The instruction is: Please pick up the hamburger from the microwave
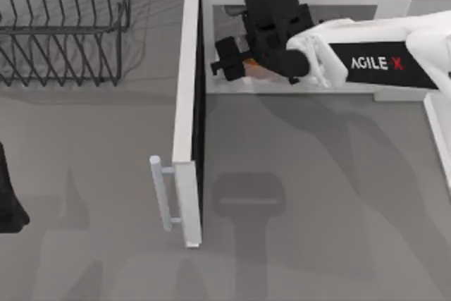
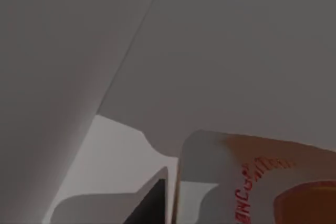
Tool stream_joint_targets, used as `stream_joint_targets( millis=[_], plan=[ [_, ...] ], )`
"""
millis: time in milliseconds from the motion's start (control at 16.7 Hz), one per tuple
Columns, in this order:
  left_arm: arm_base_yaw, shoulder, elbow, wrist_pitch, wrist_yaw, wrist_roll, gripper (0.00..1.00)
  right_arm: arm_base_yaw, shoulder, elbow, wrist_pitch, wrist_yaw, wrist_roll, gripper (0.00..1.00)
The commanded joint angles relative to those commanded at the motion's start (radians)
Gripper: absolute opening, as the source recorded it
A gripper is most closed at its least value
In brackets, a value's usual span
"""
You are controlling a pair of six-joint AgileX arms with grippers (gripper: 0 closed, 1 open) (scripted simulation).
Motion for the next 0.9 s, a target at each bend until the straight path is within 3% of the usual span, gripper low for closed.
stream_joint_targets(
  millis=[240,900],
  plan=[
    [0.0,0.0,0.0,0.0,0.0,0.0,1.0,-0.026,-0.109,-0.11,0.059,0.014,0.016,0.0],
    [0.0,0.0,0.0,0.0,0.0,0.0,1.0,-0.158,-0.716,-0.79,0.375,0.093,0.101,0.0]
  ],
)
